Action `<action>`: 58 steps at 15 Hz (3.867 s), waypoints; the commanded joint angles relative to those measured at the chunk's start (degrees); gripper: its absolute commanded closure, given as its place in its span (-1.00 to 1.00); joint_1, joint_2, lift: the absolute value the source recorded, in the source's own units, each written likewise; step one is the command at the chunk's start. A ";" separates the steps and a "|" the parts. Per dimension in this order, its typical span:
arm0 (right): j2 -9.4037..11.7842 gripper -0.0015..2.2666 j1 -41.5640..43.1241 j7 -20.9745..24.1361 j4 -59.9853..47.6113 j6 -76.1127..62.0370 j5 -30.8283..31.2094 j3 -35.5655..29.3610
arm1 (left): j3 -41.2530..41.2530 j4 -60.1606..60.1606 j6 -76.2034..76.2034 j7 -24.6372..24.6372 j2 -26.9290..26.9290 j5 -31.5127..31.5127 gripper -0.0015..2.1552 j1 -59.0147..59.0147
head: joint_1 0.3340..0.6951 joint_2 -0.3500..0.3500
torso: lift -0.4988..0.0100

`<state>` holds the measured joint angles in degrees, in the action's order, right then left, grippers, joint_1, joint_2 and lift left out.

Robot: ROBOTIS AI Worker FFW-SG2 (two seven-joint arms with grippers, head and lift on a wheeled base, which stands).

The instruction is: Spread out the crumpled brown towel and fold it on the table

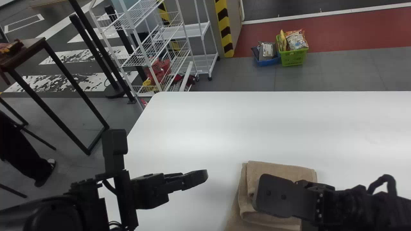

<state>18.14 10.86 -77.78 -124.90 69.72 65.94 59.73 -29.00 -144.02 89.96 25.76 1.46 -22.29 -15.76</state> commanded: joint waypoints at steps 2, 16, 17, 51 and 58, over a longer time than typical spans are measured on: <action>-0.48 -0.70 -0.05 -0.54 1.41 -0.32 0.42 0.04 | 0.00 -0.21 0.07 0.17 -0.14 -0.30 -0.85 -0.41 | 1.00 1.00 | 0.46; -3.64 -0.70 0.39 -0.54 7.56 -3.49 2.00 -0.58 | -3.96 -1.53 0.07 1.31 -1.28 -2.49 -0.85 -2.00 | 1.00 1.00 | 0.46; -3.64 -0.70 0.30 -0.54 7.56 -3.49 2.09 -0.58 | -3.96 -1.79 0.07 1.31 -1.28 -2.49 -0.85 -2.08 | 1.00 1.00 | 0.46; -5.40 0.26 1.62 -0.54 -4.83 8.47 6.13 -5.33 | -5.36 -4.16 0.07 0.70 -1.19 -3.72 -0.85 -1.82 | 1.00 1.00 | 0.46; -4.96 0.26 2.15 -0.54 -8.79 16.73 13.69 5.66 | -7.12 -5.31 0.07 1.75 -1.28 -3.90 -0.85 -1.47 | 1.00 1.00 | 0.46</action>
<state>12.96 12.93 -77.78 -133.99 85.92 78.33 65.36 -35.68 -149.04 89.96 27.22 0.23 -26.09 -17.12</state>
